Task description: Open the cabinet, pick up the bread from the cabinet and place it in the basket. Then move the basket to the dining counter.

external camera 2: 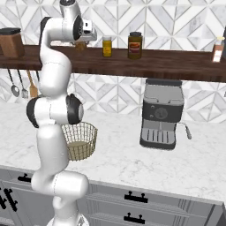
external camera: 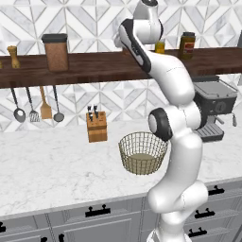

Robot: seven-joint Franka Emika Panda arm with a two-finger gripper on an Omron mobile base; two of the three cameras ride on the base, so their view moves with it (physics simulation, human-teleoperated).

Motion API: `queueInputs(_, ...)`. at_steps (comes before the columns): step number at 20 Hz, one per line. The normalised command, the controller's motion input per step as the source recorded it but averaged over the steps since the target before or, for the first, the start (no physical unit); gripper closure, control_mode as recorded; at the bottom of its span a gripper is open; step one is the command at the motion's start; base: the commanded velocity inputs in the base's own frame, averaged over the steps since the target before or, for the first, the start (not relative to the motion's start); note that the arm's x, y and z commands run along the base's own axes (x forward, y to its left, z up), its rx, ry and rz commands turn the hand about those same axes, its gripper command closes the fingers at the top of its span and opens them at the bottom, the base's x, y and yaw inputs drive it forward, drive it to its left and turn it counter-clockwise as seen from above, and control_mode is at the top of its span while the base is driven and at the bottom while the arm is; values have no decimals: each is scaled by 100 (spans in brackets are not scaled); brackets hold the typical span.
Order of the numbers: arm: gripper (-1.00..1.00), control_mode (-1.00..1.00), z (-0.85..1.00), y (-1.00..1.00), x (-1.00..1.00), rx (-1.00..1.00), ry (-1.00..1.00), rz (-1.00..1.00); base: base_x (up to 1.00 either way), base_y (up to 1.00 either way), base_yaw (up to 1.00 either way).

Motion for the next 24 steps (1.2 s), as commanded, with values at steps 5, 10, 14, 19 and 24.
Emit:
queueInputs(5,100,-100,0,-6,-100,12,-11,-1,0,0,0)
queueInputs(10,100,-100,0,-2,-100,8,-5,0,0,0,0)
queueInputs(14,100,-100,0,0,-100,0,6,0,0,0,0)
queueInputs(19,100,-100,-24,0,-100,0,2,0,0,0,0)
queueInputs(24,100,-100,-55,0,-100,-14,18,0,0,0,0)
